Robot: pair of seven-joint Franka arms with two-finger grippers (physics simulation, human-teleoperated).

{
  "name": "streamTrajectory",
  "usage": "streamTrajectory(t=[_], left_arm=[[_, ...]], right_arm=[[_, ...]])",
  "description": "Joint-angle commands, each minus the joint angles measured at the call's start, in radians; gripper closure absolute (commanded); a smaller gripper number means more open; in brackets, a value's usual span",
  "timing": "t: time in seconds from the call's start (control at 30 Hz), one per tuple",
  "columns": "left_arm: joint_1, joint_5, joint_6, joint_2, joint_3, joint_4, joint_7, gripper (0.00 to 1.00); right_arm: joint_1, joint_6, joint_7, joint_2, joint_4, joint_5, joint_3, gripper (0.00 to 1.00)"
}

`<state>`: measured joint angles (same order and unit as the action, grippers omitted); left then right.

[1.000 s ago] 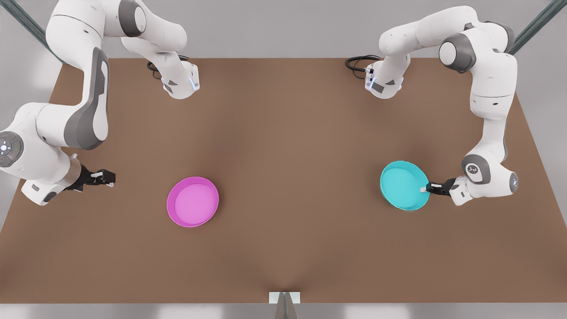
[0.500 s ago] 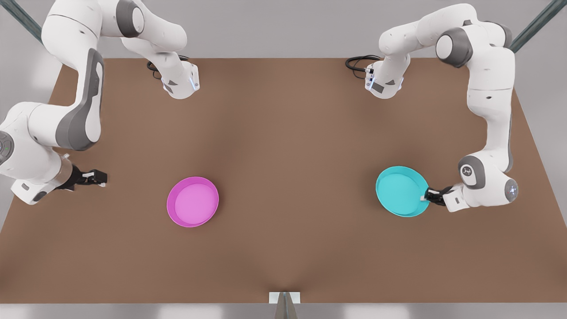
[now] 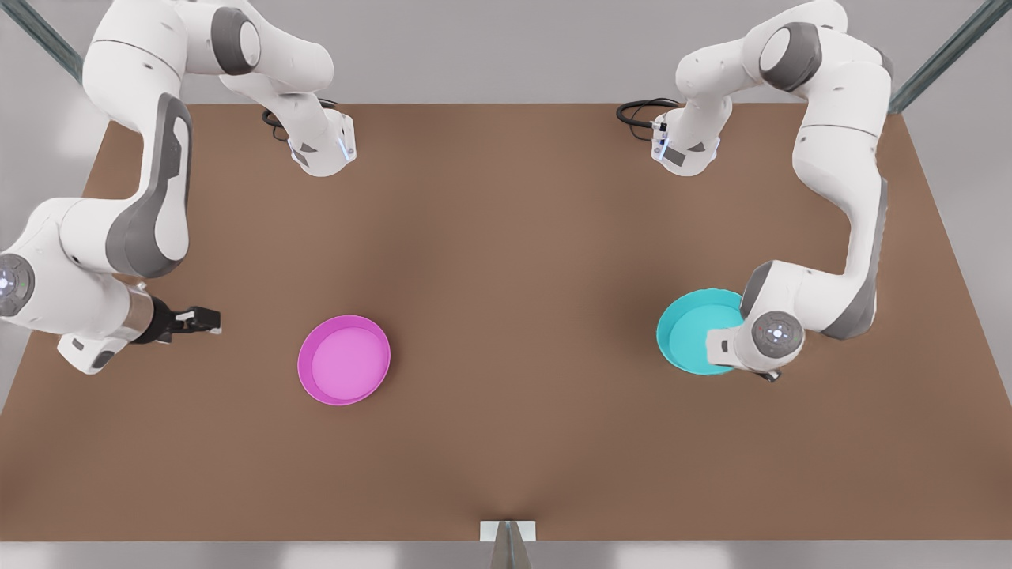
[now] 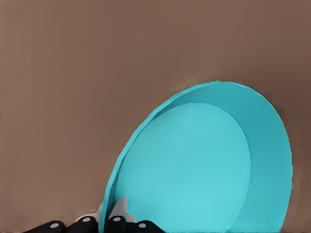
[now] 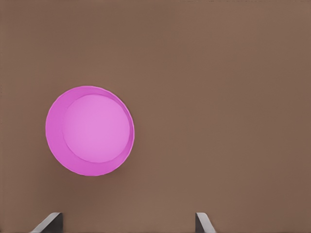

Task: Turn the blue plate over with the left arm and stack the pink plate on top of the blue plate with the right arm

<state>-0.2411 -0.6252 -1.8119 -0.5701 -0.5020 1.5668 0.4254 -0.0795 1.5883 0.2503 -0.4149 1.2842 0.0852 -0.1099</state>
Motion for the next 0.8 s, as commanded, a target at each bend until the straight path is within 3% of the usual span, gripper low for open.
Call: streamTrajectory(t=[0.0, 0.37, 0.67, 0.77], left_arm=[[0.019, -0.129, 0.029, -0.001, 0.000, -0.008, -0.017, 0.79], [0.401, -0.467, 0.442, -0.025, 0.007, -0.050, -0.333, 0.79], [0.715, -0.688, 0.805, -0.158, 0.014, -0.119, -0.579, 0.79], [0.881, -0.703, 0.821, -0.203, 0.160, -0.176, -0.583, 0.79]], right_arm=[[-0.005, 0.019, 0.000, -0.007, 0.001, -0.001, 0.001, 0.00], [-0.046, -0.050, 0.000, -0.033, 0.007, -0.107, -0.007, 0.00], [-0.043, -0.057, 0.009, -0.038, 0.007, -0.107, -0.007, 0.00], [-0.042, -0.057, 0.009, -0.039, 0.007, -0.107, -0.007, 0.00]])
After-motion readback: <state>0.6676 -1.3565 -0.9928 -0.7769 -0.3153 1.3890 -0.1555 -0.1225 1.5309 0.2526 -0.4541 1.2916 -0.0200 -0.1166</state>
